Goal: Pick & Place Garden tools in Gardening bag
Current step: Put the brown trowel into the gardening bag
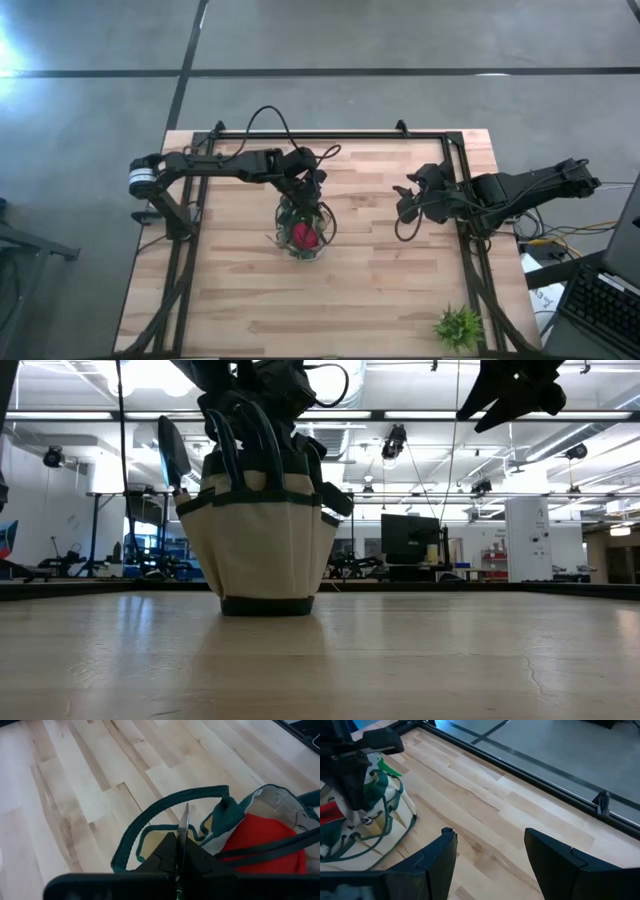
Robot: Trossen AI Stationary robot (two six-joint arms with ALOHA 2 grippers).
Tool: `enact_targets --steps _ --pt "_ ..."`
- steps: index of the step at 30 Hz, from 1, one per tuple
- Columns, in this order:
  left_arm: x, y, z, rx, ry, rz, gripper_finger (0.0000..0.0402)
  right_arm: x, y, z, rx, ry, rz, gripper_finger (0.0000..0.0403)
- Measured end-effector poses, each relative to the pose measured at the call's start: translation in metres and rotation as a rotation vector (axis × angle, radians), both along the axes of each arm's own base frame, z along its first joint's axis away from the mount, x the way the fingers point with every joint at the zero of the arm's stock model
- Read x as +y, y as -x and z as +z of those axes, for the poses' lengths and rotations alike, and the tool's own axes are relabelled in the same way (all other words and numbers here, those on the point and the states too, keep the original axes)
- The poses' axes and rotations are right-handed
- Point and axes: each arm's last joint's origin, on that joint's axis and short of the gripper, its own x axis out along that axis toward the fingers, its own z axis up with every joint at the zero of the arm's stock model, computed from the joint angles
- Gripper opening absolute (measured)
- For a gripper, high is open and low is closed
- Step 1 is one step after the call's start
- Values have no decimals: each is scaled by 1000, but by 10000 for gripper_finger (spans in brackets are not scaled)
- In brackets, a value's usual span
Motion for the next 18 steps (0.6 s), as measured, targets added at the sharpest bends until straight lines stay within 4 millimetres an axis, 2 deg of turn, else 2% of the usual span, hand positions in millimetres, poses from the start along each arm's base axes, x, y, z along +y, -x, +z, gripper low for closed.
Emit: enact_targets --steps 10,18 --pt "0 0 2 21 49 64 76 0 -1 1 -10 -2 0 224" --pt "-1 3 9 31 106 123 191 0 -1 1 -11 -3 0 224"
